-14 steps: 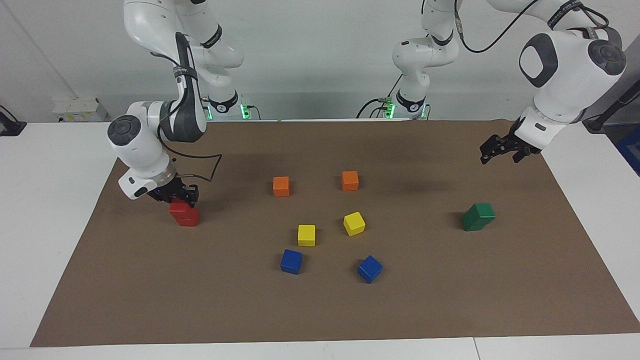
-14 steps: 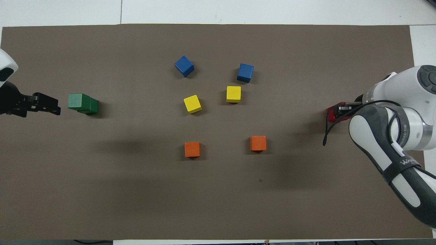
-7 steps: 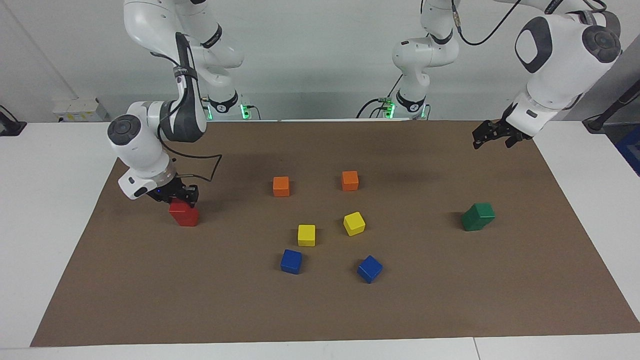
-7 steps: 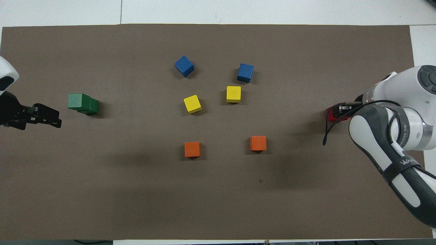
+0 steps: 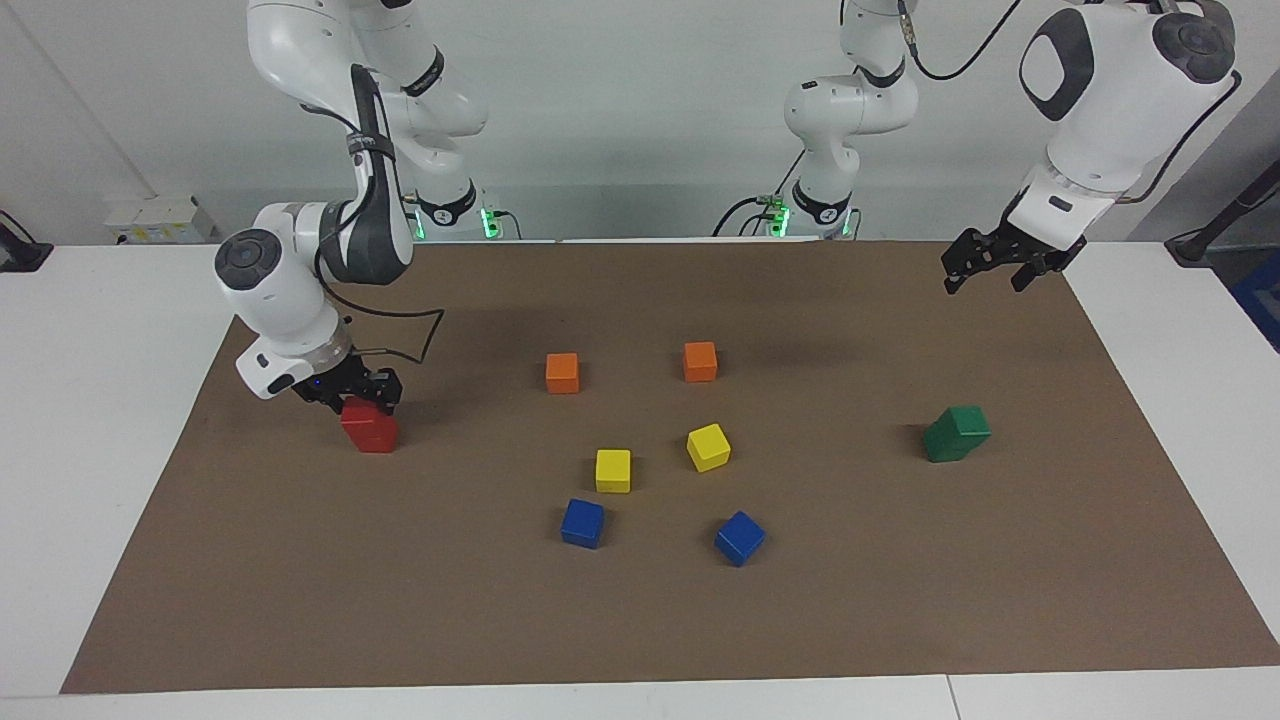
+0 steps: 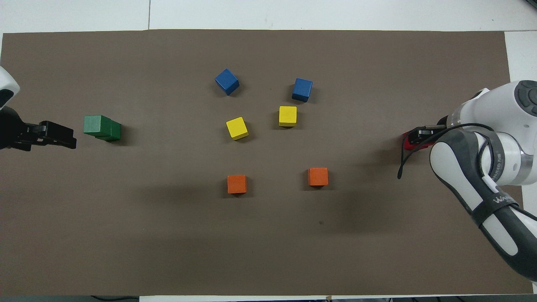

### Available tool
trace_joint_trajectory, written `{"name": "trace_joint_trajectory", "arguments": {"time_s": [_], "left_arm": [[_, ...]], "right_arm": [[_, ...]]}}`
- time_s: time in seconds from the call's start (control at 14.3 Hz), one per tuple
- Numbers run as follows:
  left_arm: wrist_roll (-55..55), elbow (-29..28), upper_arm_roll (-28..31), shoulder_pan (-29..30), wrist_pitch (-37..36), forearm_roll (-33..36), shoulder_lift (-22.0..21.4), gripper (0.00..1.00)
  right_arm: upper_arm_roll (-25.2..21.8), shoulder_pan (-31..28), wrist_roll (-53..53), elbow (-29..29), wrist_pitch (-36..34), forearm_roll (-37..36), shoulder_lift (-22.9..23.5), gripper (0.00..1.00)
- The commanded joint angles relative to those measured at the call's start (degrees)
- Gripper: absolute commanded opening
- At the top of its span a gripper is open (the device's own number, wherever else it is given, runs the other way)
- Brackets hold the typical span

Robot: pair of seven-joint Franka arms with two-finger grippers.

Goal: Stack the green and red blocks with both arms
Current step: 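Open the right gripper and lift it off the red stack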

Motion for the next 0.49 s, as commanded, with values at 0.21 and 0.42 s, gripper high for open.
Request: {"name": "trace_joint_trajectory", "arguments": {"time_s": [0.21,0.42], "left_arm": [[-1.88,-0.28,0.03,-0.41,1.43,-1.58,1.53,1.00],[-1.62,-0.02,-1.10,-1.02,1.69,-1.41,1.53,1.00]], "right_arm": [[0.53,-1.12,0.24,3.44,-0.15,0.18,0.87,1.00],[0.62,-0.86,0.42,9.05,-2.86,0.71,0.87,1.00]]}}
